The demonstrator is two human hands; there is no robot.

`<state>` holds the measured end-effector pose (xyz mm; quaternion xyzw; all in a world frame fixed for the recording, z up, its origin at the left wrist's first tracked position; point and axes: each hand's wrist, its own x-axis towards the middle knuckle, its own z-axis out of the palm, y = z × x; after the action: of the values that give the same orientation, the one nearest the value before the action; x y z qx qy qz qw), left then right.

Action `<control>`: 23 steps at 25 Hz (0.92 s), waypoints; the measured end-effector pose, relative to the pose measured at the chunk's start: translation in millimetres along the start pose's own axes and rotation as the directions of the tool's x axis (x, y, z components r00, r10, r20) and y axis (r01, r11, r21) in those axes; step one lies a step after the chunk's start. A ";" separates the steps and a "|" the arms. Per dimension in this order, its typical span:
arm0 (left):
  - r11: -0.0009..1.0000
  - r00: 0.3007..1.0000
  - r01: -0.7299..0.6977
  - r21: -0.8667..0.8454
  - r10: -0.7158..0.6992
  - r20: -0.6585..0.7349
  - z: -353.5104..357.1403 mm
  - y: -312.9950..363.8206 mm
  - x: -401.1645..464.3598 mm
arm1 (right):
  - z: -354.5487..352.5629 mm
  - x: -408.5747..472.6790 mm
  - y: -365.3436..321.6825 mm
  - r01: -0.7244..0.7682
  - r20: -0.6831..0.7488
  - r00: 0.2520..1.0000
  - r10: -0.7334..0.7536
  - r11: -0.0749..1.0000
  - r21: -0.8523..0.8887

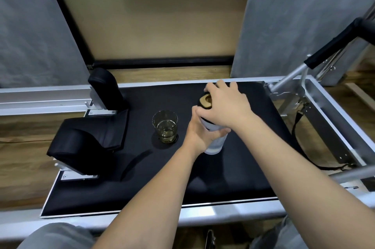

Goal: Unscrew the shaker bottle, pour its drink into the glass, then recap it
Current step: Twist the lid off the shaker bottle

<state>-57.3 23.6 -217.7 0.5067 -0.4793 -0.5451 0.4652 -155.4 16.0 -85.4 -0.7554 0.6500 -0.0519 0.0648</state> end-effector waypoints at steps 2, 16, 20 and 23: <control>0.989 1.000 -0.023 0.147 0.025 -0.013 1.2 -5.8 -1.7 | -8.0 -2.0 18.8 0.220 0.029 0.974 -0.223 0.972 0.080; 0.960 0.993 -0.100 0.260 0.114 -0.042 1.0 5.4 -2.4 | -15.3 4.0 -2.6 0.063 0.205 0.977 -0.052 0.997 -0.046; 0.969 0.992 -0.122 0.214 0.117 0.037 4.4 -4.6 -1.3 | -22.9 -7.1 25.0 0.226 0.186 0.952 -0.244 0.968 0.109; 0.976 0.994 -0.104 0.192 0.098 0.039 12.3 -0.8 -5.5 | -22.9 -5.4 27.0 -0.001 0.204 0.979 -0.020 0.995 0.102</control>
<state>-69.2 29.7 -217.5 0.5166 -0.5619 -0.4788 0.4337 -186.2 16.7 -67.2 -0.7557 0.6326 -0.0072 0.1695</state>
